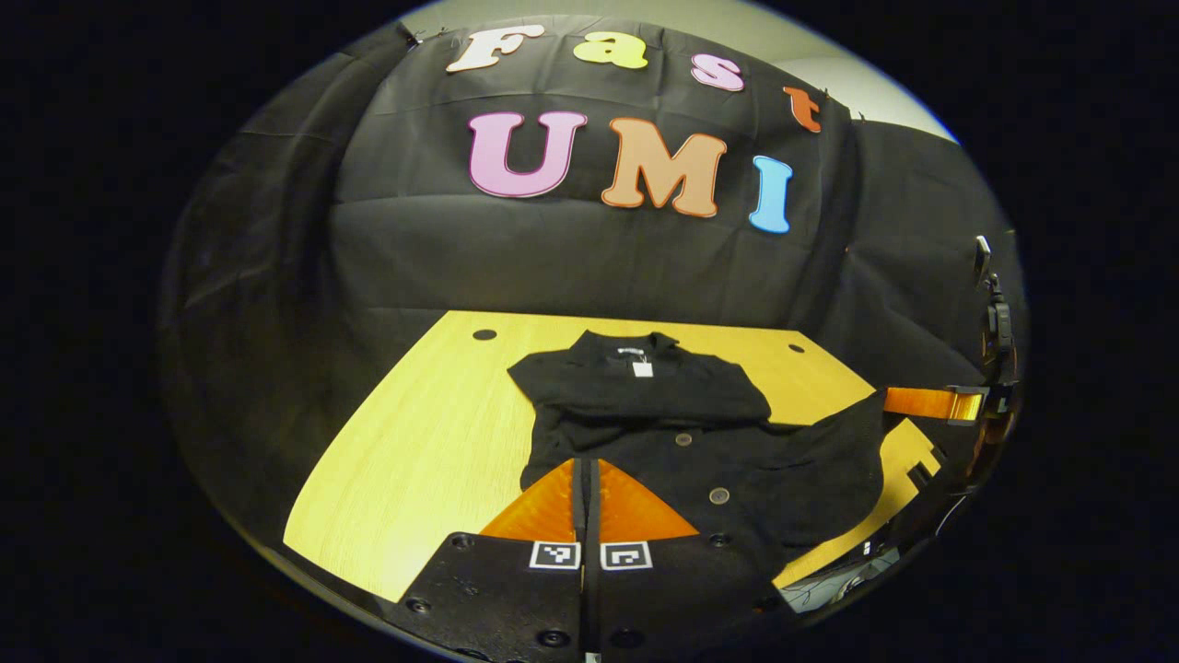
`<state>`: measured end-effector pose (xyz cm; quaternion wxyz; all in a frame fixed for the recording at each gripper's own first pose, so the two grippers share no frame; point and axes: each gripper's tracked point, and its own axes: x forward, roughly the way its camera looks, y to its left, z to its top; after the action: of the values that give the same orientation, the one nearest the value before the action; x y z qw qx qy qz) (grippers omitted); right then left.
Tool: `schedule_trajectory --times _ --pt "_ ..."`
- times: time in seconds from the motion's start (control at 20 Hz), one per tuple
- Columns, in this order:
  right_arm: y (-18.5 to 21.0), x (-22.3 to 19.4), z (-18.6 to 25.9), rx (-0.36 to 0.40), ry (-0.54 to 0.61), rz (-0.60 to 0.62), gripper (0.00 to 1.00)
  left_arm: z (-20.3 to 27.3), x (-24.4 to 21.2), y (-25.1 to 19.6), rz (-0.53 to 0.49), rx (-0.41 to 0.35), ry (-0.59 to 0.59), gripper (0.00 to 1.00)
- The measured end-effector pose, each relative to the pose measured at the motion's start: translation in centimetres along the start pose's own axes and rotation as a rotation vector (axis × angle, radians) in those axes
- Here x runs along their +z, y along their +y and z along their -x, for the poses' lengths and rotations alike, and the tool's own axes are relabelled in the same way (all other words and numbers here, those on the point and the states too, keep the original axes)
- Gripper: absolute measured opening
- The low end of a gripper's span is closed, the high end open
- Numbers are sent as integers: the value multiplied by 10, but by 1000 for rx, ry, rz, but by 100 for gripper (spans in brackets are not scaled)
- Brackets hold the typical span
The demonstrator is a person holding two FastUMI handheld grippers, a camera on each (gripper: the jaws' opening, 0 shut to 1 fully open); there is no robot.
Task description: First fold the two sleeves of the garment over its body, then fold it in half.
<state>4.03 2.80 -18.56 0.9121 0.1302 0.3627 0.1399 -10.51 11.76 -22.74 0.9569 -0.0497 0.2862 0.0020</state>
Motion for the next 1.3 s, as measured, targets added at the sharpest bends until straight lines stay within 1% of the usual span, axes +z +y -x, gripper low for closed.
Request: schedule_trajectory --times 0.05,0.1,0.3,0.45,0.6,0.65,0.7,0.75,0.85,0.95,1.1,1.15,1.2,1.25,1.3 --pt "0 14 -8 7 -11 6 0 -9 7 3 0 8 -3 0" --pt "1 22 -13 13 -23 13 2 -18 15 5 1 11 -9 0" --pt "-2 50 -38 20 -59 4 2 -54 48 19 19 30 -33 0" --pt "-11 82 -62 22 -86 -8 2 -86 74 30 32 48 -48 0" --pt "-22 111 -86 15 -105 -5 2 -120 99 37 17 67 -70 0" --pt "-27 118 -97 10 -102 2 2 -134 110 38 9 70 -94 0" --pt "-34 125 -107 3 -98 9 0 -147 118 38 0 73 -99 0" --pt "-41 131 -119 0 -93 10 2 -160 119 39 -7 78 -85 0" --pt "-54 137 -145 -12 -73 4 2 -189 119 43 -15 92 -57 0" --pt "-70 141 -171 -23 -51 -4 2 -218 117 47 1 105 -32 0" --pt "-91 141 -205 -36 -15 -17 2 -259 106 63 21 150 17 0" --pt "-98 143 -215 -44 -11 -16 2 -268 106 66 7 163 21 0" --pt "-107 144 -222 -76 -12 -14 2 -274 108 71 -20 195 13 0" --pt "-124 149 -226 -162 -40 3 1 -278 116 82 -53 252 -17 0" --pt "-137 170 -226 -233 -85 23 31 -279 124 91 -82 293 -51 29"
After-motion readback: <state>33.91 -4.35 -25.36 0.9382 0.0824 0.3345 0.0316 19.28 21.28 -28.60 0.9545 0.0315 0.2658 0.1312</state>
